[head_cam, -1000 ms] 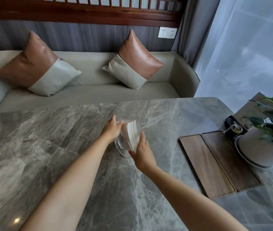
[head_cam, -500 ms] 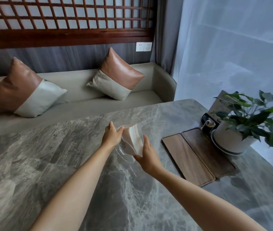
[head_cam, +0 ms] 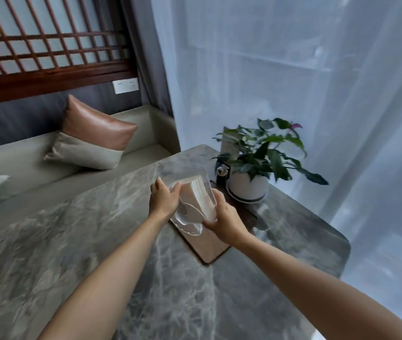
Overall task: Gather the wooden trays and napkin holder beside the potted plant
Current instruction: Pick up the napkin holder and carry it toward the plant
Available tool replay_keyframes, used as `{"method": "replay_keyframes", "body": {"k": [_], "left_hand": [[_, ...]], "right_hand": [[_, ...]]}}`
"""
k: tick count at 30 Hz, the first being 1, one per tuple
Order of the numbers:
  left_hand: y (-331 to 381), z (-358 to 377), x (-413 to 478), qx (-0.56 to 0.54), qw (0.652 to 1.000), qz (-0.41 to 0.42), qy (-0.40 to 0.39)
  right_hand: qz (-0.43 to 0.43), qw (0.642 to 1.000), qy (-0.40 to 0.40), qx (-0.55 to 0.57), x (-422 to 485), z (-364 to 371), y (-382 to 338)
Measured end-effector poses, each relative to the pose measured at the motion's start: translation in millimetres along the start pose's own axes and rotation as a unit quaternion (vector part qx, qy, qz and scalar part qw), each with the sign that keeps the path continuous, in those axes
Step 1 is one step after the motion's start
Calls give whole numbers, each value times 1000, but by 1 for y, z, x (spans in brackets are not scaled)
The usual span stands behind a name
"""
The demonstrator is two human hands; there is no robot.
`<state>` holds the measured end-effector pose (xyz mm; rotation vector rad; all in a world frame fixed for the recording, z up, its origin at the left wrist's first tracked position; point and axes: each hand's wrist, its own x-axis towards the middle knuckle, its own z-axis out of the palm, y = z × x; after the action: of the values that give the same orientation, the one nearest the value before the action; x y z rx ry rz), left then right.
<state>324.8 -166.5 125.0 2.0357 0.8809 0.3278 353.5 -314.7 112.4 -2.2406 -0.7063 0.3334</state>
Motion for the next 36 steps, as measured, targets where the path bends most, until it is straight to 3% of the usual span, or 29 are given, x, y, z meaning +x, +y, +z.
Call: {"method": "replay_keyframes", "body": {"k": [5,18,36], "left_hand": [[37,78,-20,1,999,22,-26],[98,260,-53,-29,983,13,-183],[137,350,-33,14,963,-6,-271]], "right_hand": [[53,998,39,23,-16,-58,64],[200,971,99,83,-45,-151,216],[260,954,119,87,-30,-203,299]]}}
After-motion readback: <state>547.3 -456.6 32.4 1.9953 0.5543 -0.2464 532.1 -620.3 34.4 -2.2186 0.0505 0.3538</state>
